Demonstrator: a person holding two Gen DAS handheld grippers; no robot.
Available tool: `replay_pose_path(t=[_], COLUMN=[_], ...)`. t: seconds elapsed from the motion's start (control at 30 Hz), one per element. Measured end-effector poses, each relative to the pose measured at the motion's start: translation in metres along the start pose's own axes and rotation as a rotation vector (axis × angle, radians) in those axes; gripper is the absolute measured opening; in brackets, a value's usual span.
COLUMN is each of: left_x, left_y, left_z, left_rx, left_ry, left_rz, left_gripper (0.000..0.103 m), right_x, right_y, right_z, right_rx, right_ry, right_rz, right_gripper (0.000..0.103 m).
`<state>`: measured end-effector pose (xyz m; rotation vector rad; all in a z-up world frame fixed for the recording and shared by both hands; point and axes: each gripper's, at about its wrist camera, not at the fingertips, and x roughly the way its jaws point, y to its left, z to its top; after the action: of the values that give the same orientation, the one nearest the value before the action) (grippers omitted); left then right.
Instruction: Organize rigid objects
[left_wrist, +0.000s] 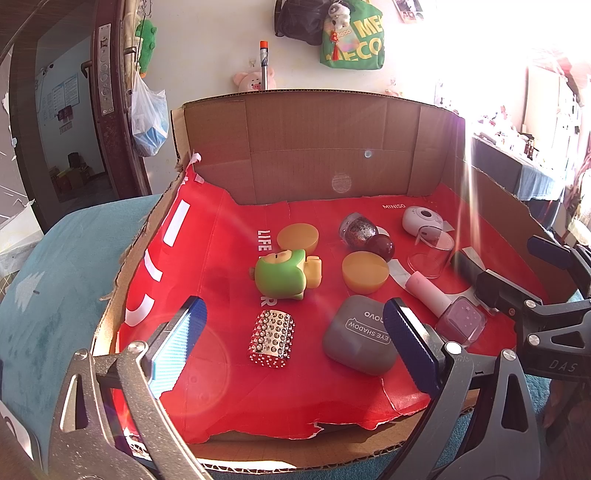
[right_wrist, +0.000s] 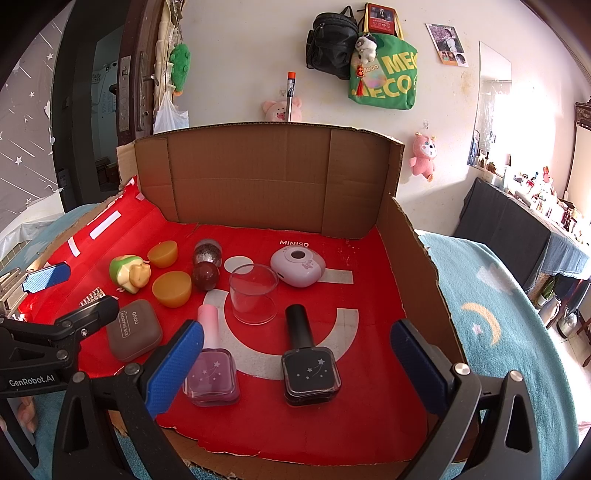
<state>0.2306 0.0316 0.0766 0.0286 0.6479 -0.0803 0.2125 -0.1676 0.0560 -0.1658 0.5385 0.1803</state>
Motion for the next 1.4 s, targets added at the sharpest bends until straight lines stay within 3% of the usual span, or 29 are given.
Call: replay_pose_path(t=[0.37, 0.63, 1.0, 1.1, 1.27, 1.4], left_x=[0.005, -0.018, -0.081, -0.088, -0.082, -0.073], left_y=[0.000, 0.001, 0.002, -0.001, -0.010, -0.018], left_z=[-0.002, -0.001, -0.019, -0.033, -0.062, -0.079], left_rx=[-0.002, -0.022, -0.039, -0.057, -0.087, -0.079], left_ry=[0.019, -0.003, 0.006, 0.075, 0.197, 0.240], left_rz=[0.002, 0.004, 0.024, -0.009, -0.035, 0.001], left_gripper=[0.098, 0.098, 0.098, 0.098, 0.101, 0.101], right_x=[0.001, -0.003, -0.067, -0.082, -0.082, -0.072], right_y=[0.000, -0.002, 0.007, 0.007, 0.006, 0.003], right_z=[-0.001, -0.001, -0.012, -0.021, -0.048, -0.068], right_rx=[-0.001, 0.001, -0.002, 0.024, 0.071, 0.103], right_ry=[0.002, -0.009, -0.036, 0.002, 0.144, 0.237], right_rz=[-0.004, -0.027, -0.021, 0.004, 0.018, 0.007], right_gripper=[0.103, 0.103, 0.103, 0.103, 0.103, 0.103])
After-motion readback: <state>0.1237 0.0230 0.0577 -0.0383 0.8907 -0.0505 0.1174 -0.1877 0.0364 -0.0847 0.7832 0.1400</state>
